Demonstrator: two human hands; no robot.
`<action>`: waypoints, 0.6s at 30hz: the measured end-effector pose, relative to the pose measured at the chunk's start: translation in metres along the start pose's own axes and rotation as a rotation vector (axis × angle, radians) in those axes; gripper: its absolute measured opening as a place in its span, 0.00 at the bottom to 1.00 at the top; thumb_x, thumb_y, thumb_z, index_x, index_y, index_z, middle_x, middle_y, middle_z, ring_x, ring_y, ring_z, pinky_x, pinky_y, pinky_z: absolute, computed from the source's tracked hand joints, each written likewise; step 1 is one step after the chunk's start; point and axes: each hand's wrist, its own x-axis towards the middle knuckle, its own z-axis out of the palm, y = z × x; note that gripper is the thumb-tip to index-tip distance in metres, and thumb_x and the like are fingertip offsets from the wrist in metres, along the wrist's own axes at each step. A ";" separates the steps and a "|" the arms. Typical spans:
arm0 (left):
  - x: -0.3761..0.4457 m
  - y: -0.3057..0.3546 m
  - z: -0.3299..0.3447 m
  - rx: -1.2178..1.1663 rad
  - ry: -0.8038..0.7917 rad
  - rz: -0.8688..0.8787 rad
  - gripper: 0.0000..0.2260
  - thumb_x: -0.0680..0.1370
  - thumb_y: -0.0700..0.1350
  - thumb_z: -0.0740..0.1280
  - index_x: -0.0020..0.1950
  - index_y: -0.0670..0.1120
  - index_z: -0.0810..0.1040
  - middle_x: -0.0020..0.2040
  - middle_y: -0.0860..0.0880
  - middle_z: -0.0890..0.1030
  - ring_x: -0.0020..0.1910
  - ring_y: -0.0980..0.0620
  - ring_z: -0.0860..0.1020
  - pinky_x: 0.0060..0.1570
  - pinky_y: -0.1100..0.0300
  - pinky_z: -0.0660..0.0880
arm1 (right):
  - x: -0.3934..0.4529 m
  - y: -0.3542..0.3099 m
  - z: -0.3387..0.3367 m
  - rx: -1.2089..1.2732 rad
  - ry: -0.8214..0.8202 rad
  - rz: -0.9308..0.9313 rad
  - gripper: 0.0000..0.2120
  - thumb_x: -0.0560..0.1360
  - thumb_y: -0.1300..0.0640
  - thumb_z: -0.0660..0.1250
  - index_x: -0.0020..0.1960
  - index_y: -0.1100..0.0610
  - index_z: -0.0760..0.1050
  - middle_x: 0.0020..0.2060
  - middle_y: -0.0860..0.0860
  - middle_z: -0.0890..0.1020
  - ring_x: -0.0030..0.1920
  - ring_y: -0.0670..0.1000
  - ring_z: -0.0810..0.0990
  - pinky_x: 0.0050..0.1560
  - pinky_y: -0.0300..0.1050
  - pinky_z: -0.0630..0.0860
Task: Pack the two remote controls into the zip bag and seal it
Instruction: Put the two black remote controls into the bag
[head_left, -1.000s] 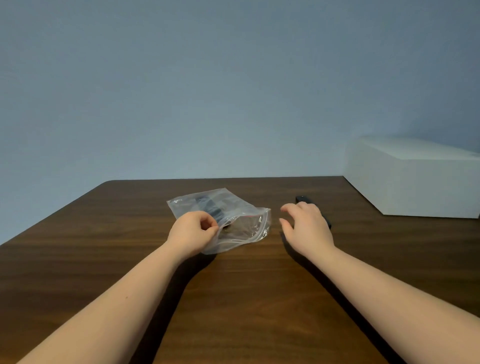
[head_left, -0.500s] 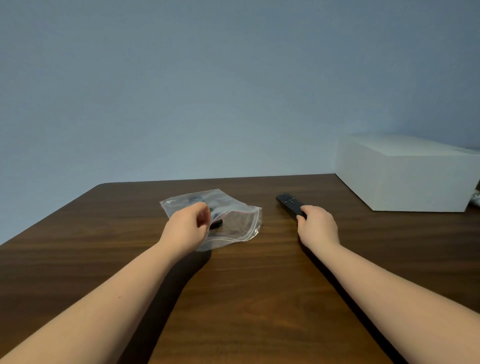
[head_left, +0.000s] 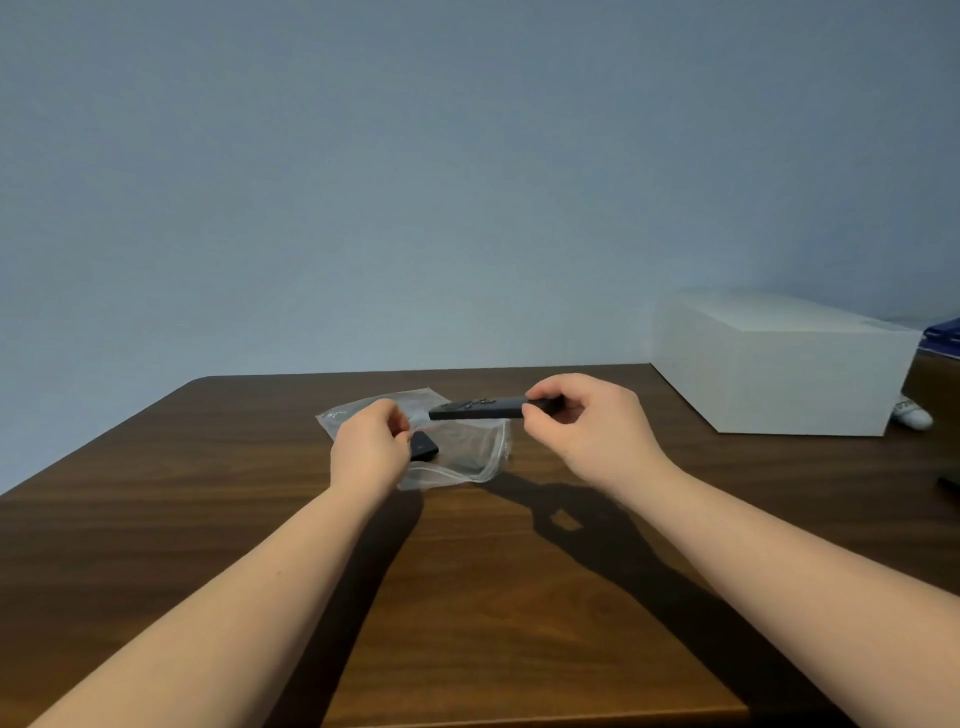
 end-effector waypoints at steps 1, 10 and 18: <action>-0.001 0.001 -0.001 -0.002 0.010 -0.006 0.02 0.76 0.39 0.65 0.44 0.44 0.77 0.40 0.47 0.79 0.41 0.47 0.76 0.41 0.56 0.71 | -0.003 0.000 -0.002 0.001 0.006 -0.013 0.07 0.73 0.57 0.70 0.50 0.54 0.81 0.40 0.43 0.81 0.42 0.42 0.79 0.43 0.28 0.73; -0.007 -0.002 0.001 -0.049 -0.013 0.054 0.02 0.75 0.41 0.66 0.44 0.44 0.78 0.40 0.50 0.79 0.42 0.49 0.76 0.43 0.57 0.71 | -0.014 0.017 0.018 -0.135 -0.103 -0.058 0.13 0.75 0.55 0.68 0.59 0.54 0.79 0.49 0.47 0.82 0.47 0.44 0.77 0.52 0.37 0.75; 0.000 -0.007 0.005 -0.027 -0.046 0.084 0.03 0.75 0.42 0.67 0.41 0.48 0.76 0.41 0.51 0.79 0.43 0.50 0.77 0.43 0.59 0.71 | 0.010 0.033 0.076 -0.243 -0.152 0.036 0.11 0.76 0.50 0.65 0.55 0.54 0.73 0.47 0.50 0.80 0.46 0.50 0.77 0.46 0.45 0.76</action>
